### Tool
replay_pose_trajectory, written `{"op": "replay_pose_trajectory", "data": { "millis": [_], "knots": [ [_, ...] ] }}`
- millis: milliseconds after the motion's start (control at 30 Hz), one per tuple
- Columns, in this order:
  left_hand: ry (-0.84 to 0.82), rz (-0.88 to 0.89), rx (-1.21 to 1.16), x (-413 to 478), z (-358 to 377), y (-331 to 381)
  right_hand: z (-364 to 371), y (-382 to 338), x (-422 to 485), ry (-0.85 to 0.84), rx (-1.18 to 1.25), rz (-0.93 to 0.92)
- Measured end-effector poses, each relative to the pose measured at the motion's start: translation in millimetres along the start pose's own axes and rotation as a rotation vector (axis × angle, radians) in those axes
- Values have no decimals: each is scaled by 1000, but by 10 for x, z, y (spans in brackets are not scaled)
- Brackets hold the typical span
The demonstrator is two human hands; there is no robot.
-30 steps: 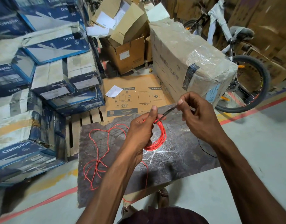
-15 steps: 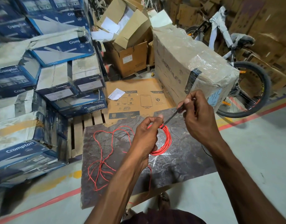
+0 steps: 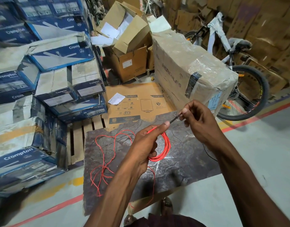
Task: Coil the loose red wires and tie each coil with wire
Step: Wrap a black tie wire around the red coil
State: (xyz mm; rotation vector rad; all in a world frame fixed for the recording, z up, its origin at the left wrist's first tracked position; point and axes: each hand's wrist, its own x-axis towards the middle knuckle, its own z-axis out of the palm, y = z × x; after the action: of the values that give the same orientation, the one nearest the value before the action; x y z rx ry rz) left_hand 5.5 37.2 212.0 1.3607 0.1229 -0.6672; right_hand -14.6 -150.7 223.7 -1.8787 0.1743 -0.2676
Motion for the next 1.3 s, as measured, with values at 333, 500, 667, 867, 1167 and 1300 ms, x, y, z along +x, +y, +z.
{"op": "replay_pose_trajectory", "data": {
  "millis": [333, 500, 667, 867, 1167, 1300],
  "knots": [
    [-1, -138, -204, 88, -40, -37, 120, -8, -63, 52, -107, -22],
    [54, -183, -166, 103, -43, -55, 97, -29, -49, 36, -168, -56],
    [39, -207, -219, 143, 20, -61, 159, -21, -41, 133, -163, -94],
    [85, -256, -323, 157, -36, -172, 135, -63, -5, 235, -105, -85],
    [40, -199, -321, 166, 1, -110, 222, -128, 79, 133, 99, -114],
    [75, -160, -300, 162, 7, -148, 225, -151, 132, 91, 70, -130]
  ]
}}
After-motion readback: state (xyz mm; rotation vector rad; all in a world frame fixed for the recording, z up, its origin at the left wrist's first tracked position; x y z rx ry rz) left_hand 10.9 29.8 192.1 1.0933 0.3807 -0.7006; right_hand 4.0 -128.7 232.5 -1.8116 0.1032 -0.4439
